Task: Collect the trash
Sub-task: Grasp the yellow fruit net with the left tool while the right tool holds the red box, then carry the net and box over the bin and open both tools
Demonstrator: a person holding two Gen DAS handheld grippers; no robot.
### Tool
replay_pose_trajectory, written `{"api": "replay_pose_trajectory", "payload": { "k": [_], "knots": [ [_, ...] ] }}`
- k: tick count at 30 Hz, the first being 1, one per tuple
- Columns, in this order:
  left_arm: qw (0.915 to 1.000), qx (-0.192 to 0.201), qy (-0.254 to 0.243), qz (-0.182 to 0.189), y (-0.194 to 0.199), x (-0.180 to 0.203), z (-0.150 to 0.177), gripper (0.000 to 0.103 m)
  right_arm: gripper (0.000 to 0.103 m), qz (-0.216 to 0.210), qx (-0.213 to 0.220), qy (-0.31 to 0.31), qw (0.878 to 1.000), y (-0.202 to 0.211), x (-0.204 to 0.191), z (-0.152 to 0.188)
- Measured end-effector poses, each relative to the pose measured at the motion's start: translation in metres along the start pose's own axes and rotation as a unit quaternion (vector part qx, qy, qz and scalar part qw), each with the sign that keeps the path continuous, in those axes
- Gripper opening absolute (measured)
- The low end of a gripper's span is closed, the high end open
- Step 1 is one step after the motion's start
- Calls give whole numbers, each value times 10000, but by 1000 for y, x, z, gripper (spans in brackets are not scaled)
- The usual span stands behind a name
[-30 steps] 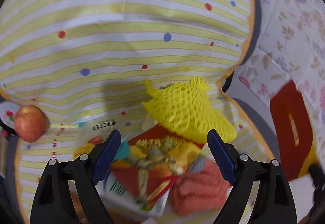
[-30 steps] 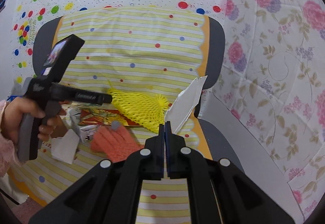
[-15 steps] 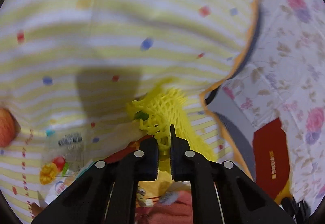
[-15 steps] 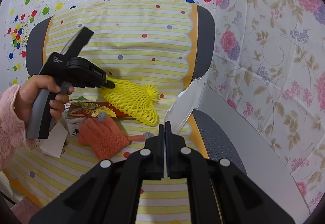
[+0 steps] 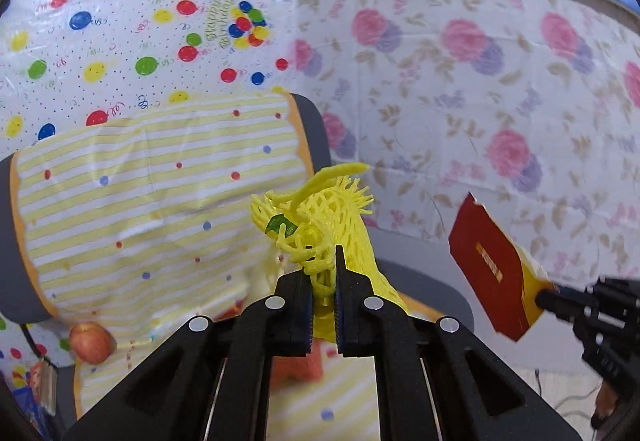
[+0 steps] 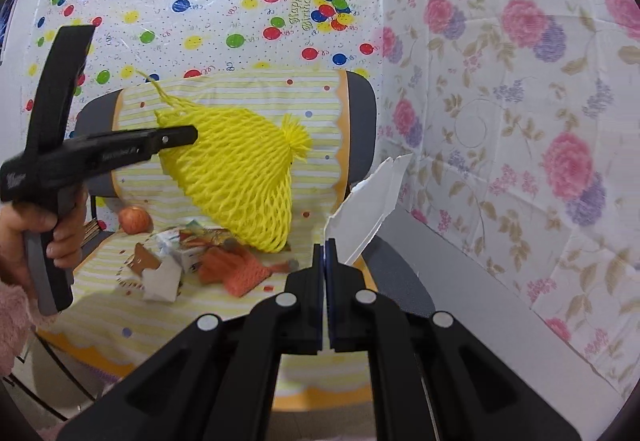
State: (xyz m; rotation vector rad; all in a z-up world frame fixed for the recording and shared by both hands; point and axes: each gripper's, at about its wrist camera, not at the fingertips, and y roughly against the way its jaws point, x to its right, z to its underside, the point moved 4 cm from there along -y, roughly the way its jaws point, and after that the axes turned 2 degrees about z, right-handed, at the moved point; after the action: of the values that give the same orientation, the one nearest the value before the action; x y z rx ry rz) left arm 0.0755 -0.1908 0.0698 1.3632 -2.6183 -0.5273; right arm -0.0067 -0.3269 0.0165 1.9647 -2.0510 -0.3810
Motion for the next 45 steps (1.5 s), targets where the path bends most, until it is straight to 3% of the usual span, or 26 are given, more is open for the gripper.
{"api": "replay_pose_trajectory", "payload": {
  "k": [8, 15, 22, 30, 32, 34, 37, 41, 45],
  "knots": [
    [9982, -355, -311, 381, 52, 65, 96, 9, 2, 143, -581, -5, 9982, 57, -15, 62],
    [9926, -695, -589, 804, 75, 115, 146, 9, 2, 388, -1028, -357, 9933, 94, -13, 110],
    [9768, -1284, -1062, 1347, 64, 163, 184, 10, 2, 597, -1305, -649, 9875, 121, 0, 144],
    [9627, -1893, -1129, 1571, 25, 184, 211, 13, 2, 478, -1552, -960, 9820, 111, 13, 172],
    [9603, -2008, -1093, 1597, 17, 186, 215, 17, 2, 427, -1631, -1092, 9796, 104, 19, 180],
    [9582, -2095, -1030, 1651, 10, 187, 218, 42, 2, 391, -1696, -1187, 9776, 97, 23, 187],
    [9583, -2165, -888, 1642, 1, 186, 220, 71, 3, 369, -1846, -1321, 9732, 85, 29, 199],
    [9615, -2168, -738, 1518, -1, 175, 215, 76, 17, 510, -1967, -1550, 9668, 77, 42, 209],
    [9726, -1915, -534, 1209, 9, 147, 198, 78, 20, 644, -1828, -1439, 9704, 83, 45, 198]
  ]
}}
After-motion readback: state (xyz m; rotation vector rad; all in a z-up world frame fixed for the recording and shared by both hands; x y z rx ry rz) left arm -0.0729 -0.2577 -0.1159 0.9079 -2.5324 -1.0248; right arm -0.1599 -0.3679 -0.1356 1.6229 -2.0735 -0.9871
